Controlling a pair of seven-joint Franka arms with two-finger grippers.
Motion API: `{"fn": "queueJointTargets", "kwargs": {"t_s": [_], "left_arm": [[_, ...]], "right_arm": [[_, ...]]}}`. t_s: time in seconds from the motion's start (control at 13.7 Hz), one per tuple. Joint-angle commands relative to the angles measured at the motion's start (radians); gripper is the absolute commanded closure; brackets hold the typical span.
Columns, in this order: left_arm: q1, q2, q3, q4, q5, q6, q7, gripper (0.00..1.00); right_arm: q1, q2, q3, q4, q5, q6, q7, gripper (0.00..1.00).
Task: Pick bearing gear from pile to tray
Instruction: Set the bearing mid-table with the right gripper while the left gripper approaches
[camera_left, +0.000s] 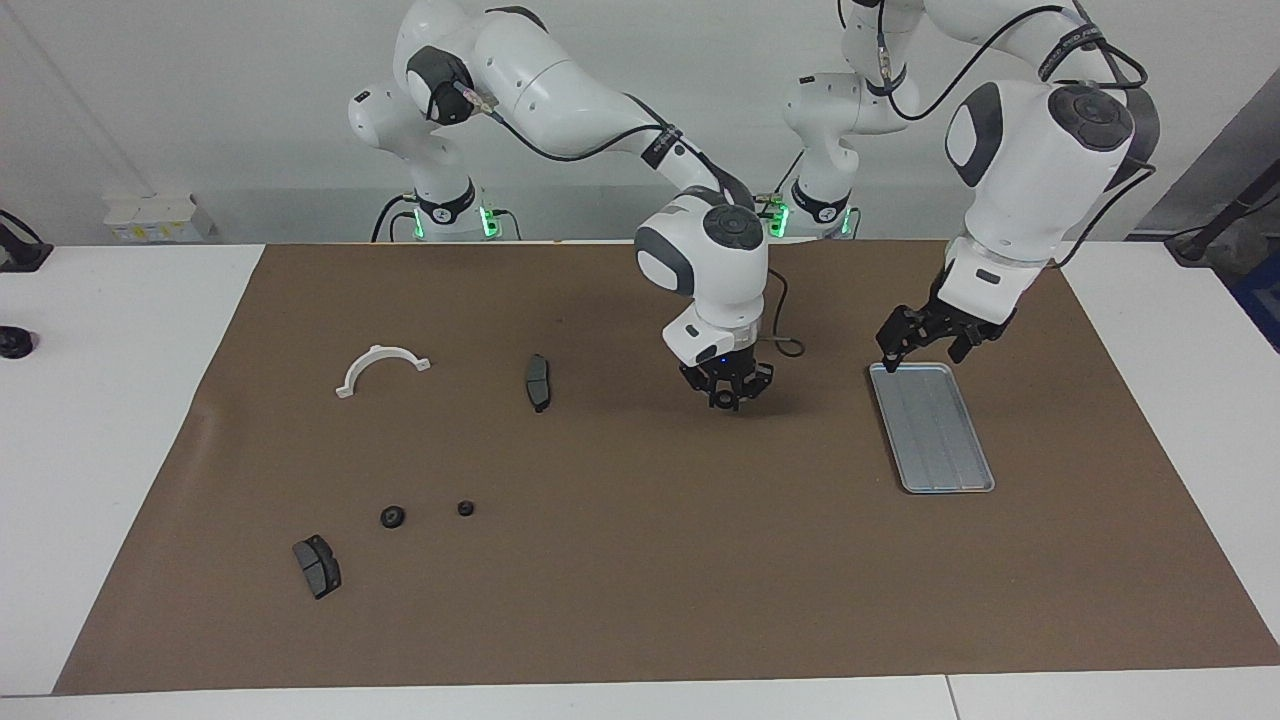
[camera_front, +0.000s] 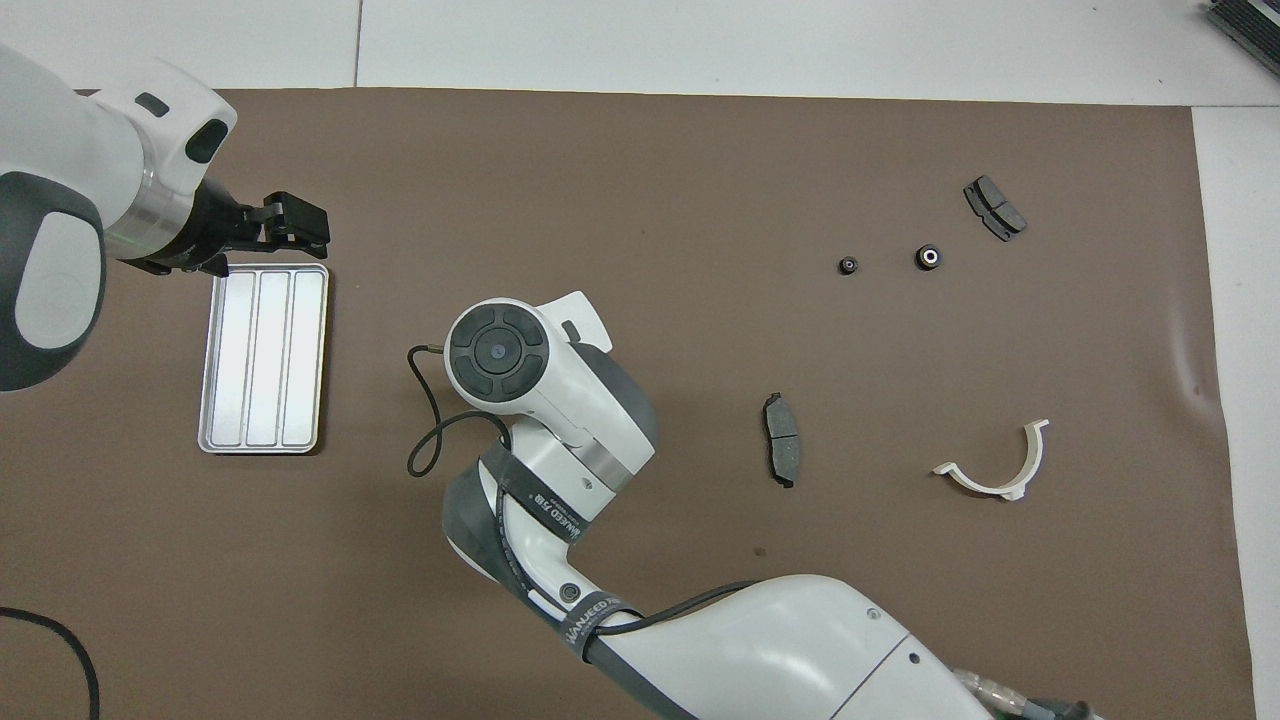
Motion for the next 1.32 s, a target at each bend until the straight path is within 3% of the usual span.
{"fn": "queueJointTargets", "kwargs": {"t_s": [0.0,0.15,0.29,0.44,0.66,1.03,1.25], "left_arm": [[-0.024,0.03,0.009,0.015,-0.022,0.044,-0.046,0.0],[-0.024,0.041,0.009,0.015,-0.025,0.046,-0.046,0.0],[-0.027,0.063,0.011,0.035,-0.025,0.046,-0.046,0.0],[-0.027,0.072,0.009,0.046,-0.03,0.055,-0.046,0.0],[-0.073,0.101,0.009,0.043,-0.033,0.112,-0.075,0.0],[-0.21,0.193,0.014,0.049,0.01,0.201,-0.219,0.0],[-0.283,0.236,0.014,0.037,0.069,0.221,-0.268,0.0]], "right_arm": [[0.002,0.005,-0.001,-0.023,-0.017,0.034,0.023,1.0],[0.002,0.001,-0.001,-0.06,-0.037,0.044,0.022,0.9],[0.002,-0.004,0.0,-0.072,-0.043,0.039,0.019,0.27],[0.002,-0.005,-0.001,-0.071,-0.045,0.028,0.02,0.0],[-0.034,-0.092,-0.006,-0.144,-0.053,0.042,0.0,0.0],[-0.22,-0.378,-0.003,-0.492,-0.034,0.151,-0.203,0.0],[-0.324,-0.471,-0.001,-0.589,-0.033,0.143,-0.347,0.0]]}}
